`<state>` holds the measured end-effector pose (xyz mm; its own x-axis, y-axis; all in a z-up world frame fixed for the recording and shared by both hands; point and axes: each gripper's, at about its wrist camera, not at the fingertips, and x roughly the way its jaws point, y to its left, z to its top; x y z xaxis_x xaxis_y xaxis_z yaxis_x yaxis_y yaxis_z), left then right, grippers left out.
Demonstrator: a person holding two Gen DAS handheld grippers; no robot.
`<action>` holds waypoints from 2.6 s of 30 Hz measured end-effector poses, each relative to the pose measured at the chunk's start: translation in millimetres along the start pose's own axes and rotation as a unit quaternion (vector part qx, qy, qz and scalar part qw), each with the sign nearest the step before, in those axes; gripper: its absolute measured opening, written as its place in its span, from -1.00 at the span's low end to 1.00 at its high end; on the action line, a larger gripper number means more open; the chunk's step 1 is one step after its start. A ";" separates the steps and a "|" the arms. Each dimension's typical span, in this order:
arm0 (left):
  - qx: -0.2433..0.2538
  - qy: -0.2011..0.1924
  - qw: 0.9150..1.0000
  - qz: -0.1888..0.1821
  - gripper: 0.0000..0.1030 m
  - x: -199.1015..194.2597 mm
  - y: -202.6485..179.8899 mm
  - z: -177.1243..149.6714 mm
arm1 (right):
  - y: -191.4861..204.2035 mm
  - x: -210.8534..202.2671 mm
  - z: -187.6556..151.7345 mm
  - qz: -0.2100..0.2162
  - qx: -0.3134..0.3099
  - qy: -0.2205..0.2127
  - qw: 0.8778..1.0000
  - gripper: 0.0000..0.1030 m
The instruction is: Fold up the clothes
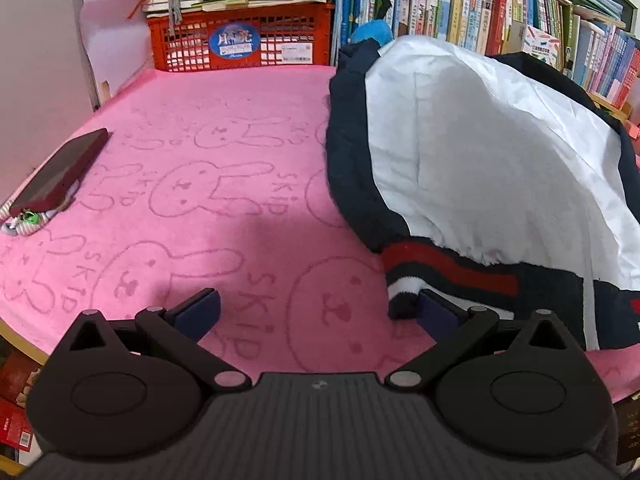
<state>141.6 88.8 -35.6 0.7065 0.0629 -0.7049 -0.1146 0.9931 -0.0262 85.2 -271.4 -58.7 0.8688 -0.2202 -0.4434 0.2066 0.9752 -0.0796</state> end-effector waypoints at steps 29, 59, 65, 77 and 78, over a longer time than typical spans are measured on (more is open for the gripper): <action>0.115 -0.003 0.993 0.009 1.00 -13.0 -14.2 -10.3 | 7.0 -13.1 3.1 0.043 -0.090 -0.069 0.993 1.00; 0.149 -0.018 0.989 0.012 1.00 -9.8 -15.5 -10.9 | 87.1 -30.5 4.2 0.152 -0.147 -0.090 0.973 1.00; 0.137 -0.025 0.990 0.015 1.00 -2.6 -15.9 -3.8 | 79.2 -43.3 -17.4 0.154 -0.181 -0.059 0.970 1.00; 0.099 -0.054 0.994 0.007 1.00 -8.5 -14.5 24.6 | 152.9 -38.6 -16.6 0.230 -0.170 -0.066 0.956 1.00; 0.098 -0.056 0.994 0.015 1.00 -7.8 -14.0 26.3 | 162.6 -35.9 -15.2 0.235 -0.174 -0.064 0.954 1.00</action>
<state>156.0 77.1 -11.1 0.7792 0.0921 -0.6200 -0.0061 0.9902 0.1395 80.8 -104.6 -69.3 0.8815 0.2639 -0.3916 -0.3619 0.9103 -0.2012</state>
